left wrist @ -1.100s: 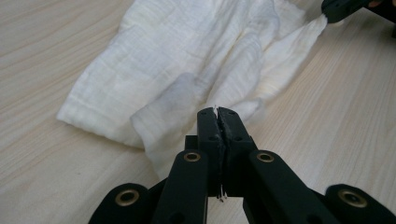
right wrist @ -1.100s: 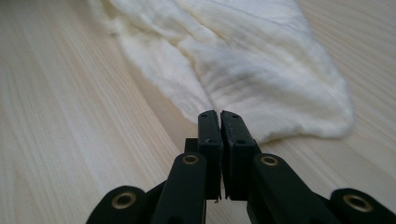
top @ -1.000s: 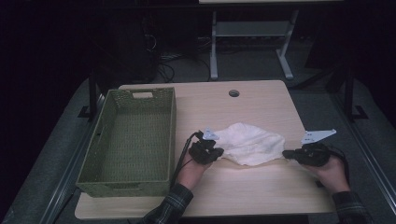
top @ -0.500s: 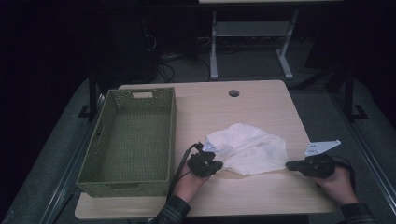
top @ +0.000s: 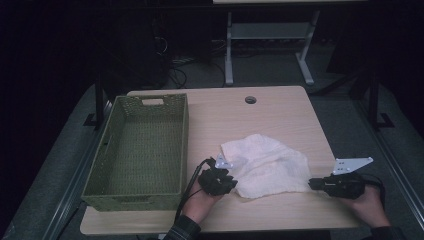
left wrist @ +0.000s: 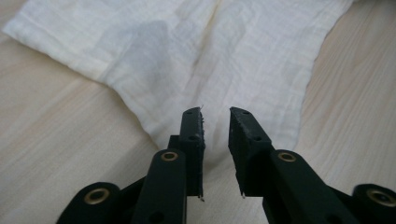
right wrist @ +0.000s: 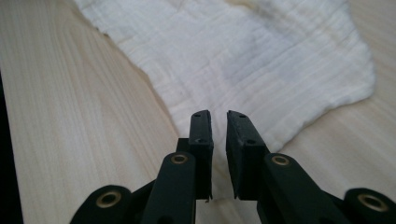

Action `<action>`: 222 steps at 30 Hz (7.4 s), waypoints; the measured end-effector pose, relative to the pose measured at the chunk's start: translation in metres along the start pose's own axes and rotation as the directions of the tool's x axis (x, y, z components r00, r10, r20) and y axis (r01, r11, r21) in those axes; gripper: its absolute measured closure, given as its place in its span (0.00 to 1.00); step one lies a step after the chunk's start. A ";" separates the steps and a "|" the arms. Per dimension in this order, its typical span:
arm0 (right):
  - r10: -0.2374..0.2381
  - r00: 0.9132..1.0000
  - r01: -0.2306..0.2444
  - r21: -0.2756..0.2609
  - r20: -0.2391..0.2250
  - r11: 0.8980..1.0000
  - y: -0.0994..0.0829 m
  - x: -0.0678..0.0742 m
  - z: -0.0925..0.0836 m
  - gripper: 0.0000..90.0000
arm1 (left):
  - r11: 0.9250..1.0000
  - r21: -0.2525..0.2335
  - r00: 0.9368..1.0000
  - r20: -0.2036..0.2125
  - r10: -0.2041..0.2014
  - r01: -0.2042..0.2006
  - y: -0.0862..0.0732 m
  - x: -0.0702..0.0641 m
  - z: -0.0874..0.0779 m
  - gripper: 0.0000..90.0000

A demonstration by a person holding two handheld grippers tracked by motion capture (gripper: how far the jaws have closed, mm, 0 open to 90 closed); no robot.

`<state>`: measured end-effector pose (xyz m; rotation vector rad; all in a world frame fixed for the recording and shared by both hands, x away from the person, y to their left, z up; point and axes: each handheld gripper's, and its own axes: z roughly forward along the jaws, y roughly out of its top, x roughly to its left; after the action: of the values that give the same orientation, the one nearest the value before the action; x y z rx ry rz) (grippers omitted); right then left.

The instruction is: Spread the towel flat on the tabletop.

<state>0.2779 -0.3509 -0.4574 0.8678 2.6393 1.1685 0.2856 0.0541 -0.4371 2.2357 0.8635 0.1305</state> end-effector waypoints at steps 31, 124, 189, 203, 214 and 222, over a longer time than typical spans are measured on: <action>-0.009 1.000 0.012 0.080 -0.029 0.997 -0.009 0.010 0.007 0.97 | 0.987 0.126 0.995 0.023 0.102 -0.104 -0.002 -0.003 0.024 0.89; -0.195 0.959 0.208 0.043 -0.205 0.977 0.100 0.018 0.105 0.90 | 0.997 0.028 0.996 -0.053 0.078 -0.077 0.019 0.028 0.042 0.58; -0.007 0.986 0.014 0.035 -0.169 0.999 0.090 -0.037 0.099 0.90 | 0.994 0.041 0.993 -0.058 0.104 -0.102 0.017 0.027 0.044 0.55; -0.153 0.969 0.148 -0.041 -0.196 0.988 0.085 0.003 0.072 0.97 | 0.995 0.031 0.994 -0.060 0.096 -0.094 0.016 0.027 0.045 0.55; -0.197 0.949 0.200 -0.012 -0.245 0.980 0.073 0.027 0.071 0.85 | 0.994 0.038 0.993 -0.060 0.102 -0.100 0.017 0.027 0.044 0.55; -0.106 0.984 0.097 -0.069 -0.144 0.993 0.081 -0.013 0.059 0.84 | 0.994 0.037 0.993 -0.061 0.101 -0.099 0.016 0.027 0.044 0.55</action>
<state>0.3449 -0.2768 -0.4416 0.6508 2.7097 1.3279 0.3300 0.0360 -0.4627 2.3178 0.7917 0.2360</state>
